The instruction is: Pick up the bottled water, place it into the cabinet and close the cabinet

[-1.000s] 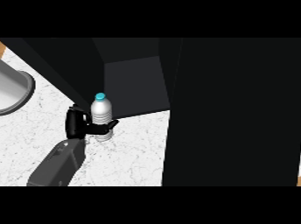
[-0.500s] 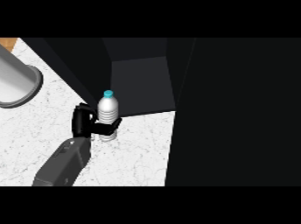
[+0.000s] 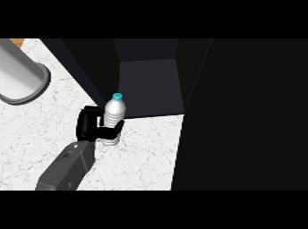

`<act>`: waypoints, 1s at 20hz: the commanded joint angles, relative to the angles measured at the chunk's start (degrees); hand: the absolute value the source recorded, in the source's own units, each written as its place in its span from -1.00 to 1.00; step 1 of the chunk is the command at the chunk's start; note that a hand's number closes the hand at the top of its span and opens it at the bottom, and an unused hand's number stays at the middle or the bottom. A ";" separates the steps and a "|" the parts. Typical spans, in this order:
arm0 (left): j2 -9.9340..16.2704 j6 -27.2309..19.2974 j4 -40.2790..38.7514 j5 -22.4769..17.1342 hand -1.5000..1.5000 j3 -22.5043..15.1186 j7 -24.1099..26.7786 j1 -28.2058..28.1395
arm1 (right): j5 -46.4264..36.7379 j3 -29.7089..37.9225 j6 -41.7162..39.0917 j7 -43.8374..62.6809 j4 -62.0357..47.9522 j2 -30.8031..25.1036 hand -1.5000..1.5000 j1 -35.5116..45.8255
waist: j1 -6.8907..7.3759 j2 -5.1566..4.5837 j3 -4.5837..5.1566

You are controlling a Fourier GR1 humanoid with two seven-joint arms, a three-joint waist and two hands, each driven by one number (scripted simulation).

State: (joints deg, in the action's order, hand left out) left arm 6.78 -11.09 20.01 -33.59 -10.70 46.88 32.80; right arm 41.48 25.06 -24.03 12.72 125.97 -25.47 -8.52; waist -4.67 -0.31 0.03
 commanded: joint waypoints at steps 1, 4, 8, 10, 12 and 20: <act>-6.44 6.85 7.30 -1.06 1.00 -2.62 0.55 6.84 | 0.21 -0.38 -0.60 0.88 1.71 -0.38 1.00 -0.90 | 0.11 0.62 0.16; -6.46 10.03 8.08 -1.59 1.00 -3.62 -0.23 5.97 | 1.20 -1.56 -0.32 2.94 4.44 -0.89 1.00 -1.88 | 0.92 0.89 0.18; -6.50 14.26 10.68 -2.02 1.00 -5.28 -0.58 2.96 | 2.44 -2.78 -1.01 4.07 7.39 -0.20 1.00 -4.27 | 2.77 1.16 0.01; -6.56 14.93 12.71 -1.51 1.00 -7.03 0.12 -0.23 | 3.04 -3.45 2.50 6.72 12.93 0.11 1.00 -4.88 | 3.60 1.21 0.04; -6.60 14.62 16.16 -0.51 -1.00 -9.41 -0.56 -3.43 | 2.76 -3.01 2.60 6.99 14.34 0.56 1.00 -6.71 | 4.09 1.38 -0.03; 1.80 19.41 36.99 -1.94 -1.00 -12.45 -10.60 -15.98 | -0.13 -4.07 2.50 7.32 19.93 -0.54 1.00 -7.32 | 5.31 1.37 -0.02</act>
State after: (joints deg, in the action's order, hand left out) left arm 5.71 5.70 49.35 -34.60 -21.81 39.67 21.10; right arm 44.01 20.44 -22.86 17.45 133.81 -25.21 -14.01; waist 0.41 0.96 -0.03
